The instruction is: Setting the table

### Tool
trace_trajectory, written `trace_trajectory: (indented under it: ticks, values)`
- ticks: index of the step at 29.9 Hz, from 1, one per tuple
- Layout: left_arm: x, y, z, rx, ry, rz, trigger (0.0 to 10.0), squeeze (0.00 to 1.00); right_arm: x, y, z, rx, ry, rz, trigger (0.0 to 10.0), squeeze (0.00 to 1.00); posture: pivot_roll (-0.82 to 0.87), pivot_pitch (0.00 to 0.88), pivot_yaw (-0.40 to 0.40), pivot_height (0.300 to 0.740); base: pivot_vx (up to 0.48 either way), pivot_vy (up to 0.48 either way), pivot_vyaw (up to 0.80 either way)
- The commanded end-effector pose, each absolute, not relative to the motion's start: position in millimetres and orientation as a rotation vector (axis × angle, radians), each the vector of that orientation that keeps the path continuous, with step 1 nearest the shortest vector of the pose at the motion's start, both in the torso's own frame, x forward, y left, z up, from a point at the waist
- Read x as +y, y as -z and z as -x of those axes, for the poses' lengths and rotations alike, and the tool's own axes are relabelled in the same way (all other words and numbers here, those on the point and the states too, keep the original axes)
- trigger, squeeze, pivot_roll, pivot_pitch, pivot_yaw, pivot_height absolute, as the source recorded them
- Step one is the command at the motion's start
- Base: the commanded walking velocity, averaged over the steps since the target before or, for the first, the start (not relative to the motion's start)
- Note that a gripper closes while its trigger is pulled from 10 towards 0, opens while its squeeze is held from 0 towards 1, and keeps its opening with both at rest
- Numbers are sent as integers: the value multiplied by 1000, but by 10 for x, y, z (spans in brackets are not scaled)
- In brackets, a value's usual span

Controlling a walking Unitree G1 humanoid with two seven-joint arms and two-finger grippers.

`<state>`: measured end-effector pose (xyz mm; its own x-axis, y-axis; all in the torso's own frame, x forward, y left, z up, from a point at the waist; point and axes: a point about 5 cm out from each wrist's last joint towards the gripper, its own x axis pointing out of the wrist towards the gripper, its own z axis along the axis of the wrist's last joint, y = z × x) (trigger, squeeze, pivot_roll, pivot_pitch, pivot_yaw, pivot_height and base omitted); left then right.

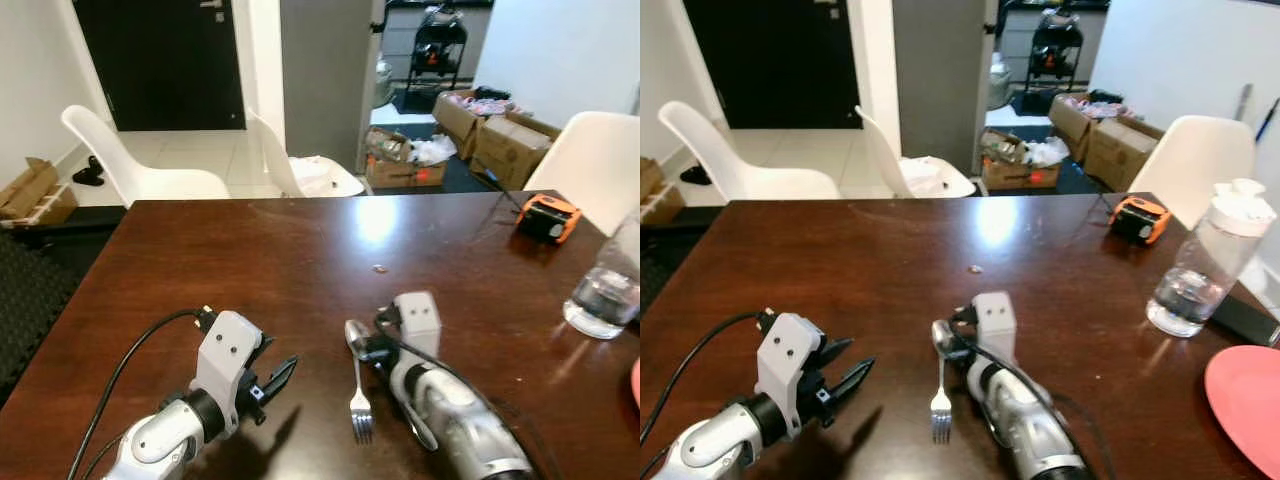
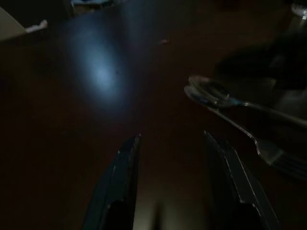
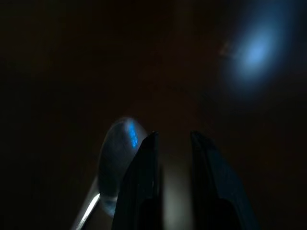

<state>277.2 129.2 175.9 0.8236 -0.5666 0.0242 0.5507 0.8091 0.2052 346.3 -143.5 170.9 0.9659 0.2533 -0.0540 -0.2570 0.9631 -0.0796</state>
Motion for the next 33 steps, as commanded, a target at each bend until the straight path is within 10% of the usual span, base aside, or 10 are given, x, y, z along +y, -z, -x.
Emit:
trace_trajectory:
  ticks: [1, 4, 5, 6, 15, 28, 29, 33]
  values:
    - [1293, -1702, -2755, -61, 595, -194, 10000, 0, -1397, -1686, -3359, 48, -259, 115, 10000, 0, 33, 157, 102, 740, 0, 0, 0]
    - [1276, -1688, -2757, -59, 595, -192, 10000, 0, -1372, -1666, -3214, 34, -256, 132, 10000, 0, 30, 159, 99, 740, 0, 0, 0]
    - [1267, -1686, -2759, -59, 595, -191, 10000, 0, -1345, -1644, -3141, 32, -257, 131, 10000, 318, 28, 160, 99, 740, 0, 0, 0]
    - [1261, -1688, -2761, -60, 596, -190, 10000, 0, -1305, -1612, -3074, 39, -261, 113, 10000, 1000, 28, 160, 99, 740, 0, 0, 0]
    - [1256, -1684, -2775, -59, 596, -192, 10000, 0, -992, -1339, -2775, 134, -319, 28, 10000, 1000, 21, 161, 103, 740, 0, 0, 0]
    - [1254, -1688, -2796, -64, 588, -193, 10000, 0, -1300, -1388, -2881, 94, -191, 262, 10000, 1000, 18, 152, 103, 740, 0, 0, 0]
    - [1252, -1690, -2797, -65, 589, -193, 10000, 0, -1300, -1365, -2884, 110, -194, 217, 10000, 0, 19, 152, 105, 740, 0, 0, 0]
    - [1254, -1695, -2801, -66, 591, -196, 10000, 0, -1308, -1266, -2896, 159, -189, 116, 10000, 0, 26, 151, 109, 740, 0, 0, 0]
